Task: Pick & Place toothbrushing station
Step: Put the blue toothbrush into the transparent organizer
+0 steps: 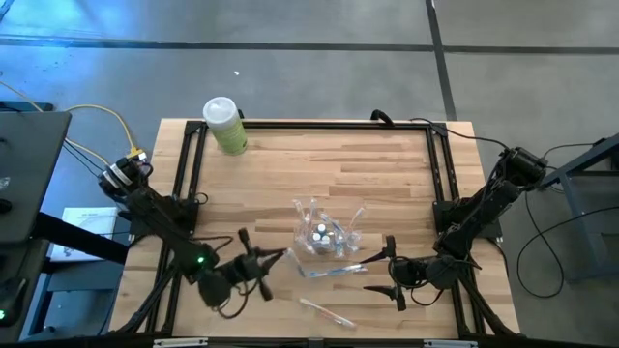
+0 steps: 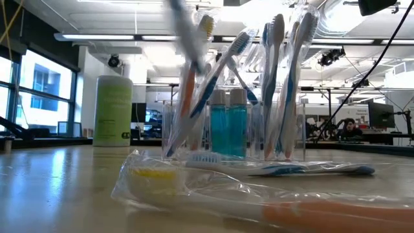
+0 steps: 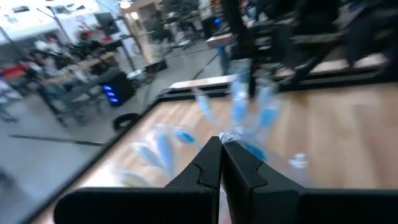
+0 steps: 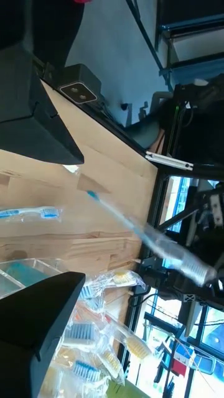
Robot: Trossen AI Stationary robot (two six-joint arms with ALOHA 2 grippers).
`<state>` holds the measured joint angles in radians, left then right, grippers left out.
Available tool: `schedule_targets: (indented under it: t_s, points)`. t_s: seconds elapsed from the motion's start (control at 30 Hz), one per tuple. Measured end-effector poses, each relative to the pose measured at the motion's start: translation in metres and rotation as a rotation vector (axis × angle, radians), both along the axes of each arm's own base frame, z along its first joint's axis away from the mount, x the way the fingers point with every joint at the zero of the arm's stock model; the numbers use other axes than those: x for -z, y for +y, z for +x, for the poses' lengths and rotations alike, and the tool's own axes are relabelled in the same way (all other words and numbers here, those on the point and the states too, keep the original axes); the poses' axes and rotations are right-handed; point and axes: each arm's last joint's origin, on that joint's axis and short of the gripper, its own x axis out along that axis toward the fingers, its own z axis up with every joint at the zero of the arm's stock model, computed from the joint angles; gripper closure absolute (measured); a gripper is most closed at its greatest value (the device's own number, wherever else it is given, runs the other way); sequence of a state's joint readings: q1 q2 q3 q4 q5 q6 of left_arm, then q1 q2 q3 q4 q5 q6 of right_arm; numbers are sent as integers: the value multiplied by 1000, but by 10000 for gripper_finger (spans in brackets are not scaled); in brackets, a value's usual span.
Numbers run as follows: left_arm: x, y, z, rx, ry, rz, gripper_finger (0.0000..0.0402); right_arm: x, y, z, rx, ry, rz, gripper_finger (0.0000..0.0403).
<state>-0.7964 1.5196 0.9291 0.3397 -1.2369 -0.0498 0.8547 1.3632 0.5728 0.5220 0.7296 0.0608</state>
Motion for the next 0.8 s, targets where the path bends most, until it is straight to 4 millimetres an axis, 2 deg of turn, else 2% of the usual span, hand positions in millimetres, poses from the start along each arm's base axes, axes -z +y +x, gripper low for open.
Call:
schedule_targets:
  t_s: [0.1, 0.23, 0.37, 0.5, 0.8]
  points:
    - [-1, 9, 8, -27, 40, 85, 400, 0, 0, 0, 0, 0, 0, 113]
    - [-6, 11, 10, -43, 37, 125, 400, 1, 0, 0, 0, 4, -5, 113]
    - [-17, 9, 7, -166, 52, 207, 400, 1, 0, 0, 0, 11, -13, 113]
    - [-26, 10, 8, -196, 21, 190, 400, 2, 0, 0, 2, 13, -6, 113]
    - [-26, 28, 21, -278, 68, 246, 400, 2, 0, 0, 4, 14, 1, 113]
